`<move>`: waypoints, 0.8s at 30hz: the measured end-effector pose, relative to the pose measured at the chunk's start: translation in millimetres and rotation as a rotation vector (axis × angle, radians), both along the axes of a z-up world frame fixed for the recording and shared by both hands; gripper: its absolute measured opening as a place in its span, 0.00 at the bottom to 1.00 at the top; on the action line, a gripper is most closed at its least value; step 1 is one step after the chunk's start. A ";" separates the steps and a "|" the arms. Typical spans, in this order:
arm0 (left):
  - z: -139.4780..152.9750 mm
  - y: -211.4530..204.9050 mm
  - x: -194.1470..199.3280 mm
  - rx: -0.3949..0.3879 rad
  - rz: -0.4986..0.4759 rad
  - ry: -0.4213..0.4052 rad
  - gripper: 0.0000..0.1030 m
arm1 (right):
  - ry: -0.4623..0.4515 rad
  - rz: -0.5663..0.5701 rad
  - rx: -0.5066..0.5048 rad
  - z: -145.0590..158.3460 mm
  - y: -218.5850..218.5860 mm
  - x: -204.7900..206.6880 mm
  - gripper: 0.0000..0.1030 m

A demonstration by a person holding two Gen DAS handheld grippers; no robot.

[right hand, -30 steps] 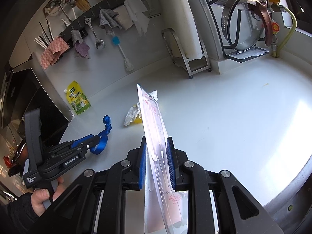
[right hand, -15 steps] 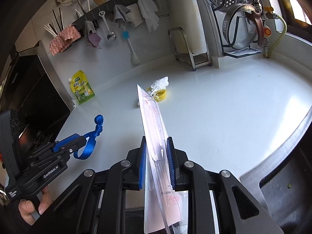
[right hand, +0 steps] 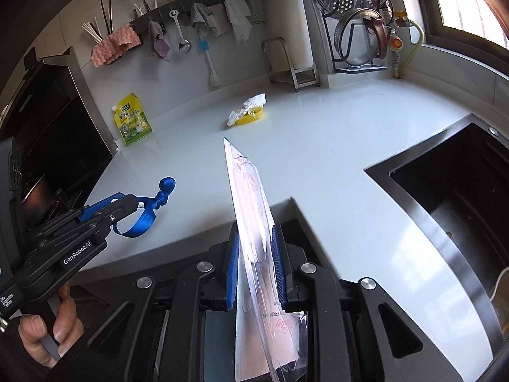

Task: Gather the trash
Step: 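Carry the lanyard with the left gripper and the sleeve with the right gripper over the basket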

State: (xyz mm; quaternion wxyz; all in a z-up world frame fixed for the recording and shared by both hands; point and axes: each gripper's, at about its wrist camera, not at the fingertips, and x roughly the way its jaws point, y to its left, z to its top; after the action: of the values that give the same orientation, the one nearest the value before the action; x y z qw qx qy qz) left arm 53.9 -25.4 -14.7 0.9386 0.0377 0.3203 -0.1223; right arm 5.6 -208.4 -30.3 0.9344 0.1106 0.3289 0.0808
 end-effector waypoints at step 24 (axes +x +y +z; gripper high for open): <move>-48.3 -18.5 -86.9 0.047 -0.081 0.087 0.20 | 0.059 -0.089 -0.100 -44.8 20.9 -97.0 0.19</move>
State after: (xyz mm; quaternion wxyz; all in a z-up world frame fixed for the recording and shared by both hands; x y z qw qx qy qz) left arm -33.0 -43.9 -63.0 0.9168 0.0672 0.3620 -0.1545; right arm -91.4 -187.4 -75.1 0.9313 0.0807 0.3547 0.0191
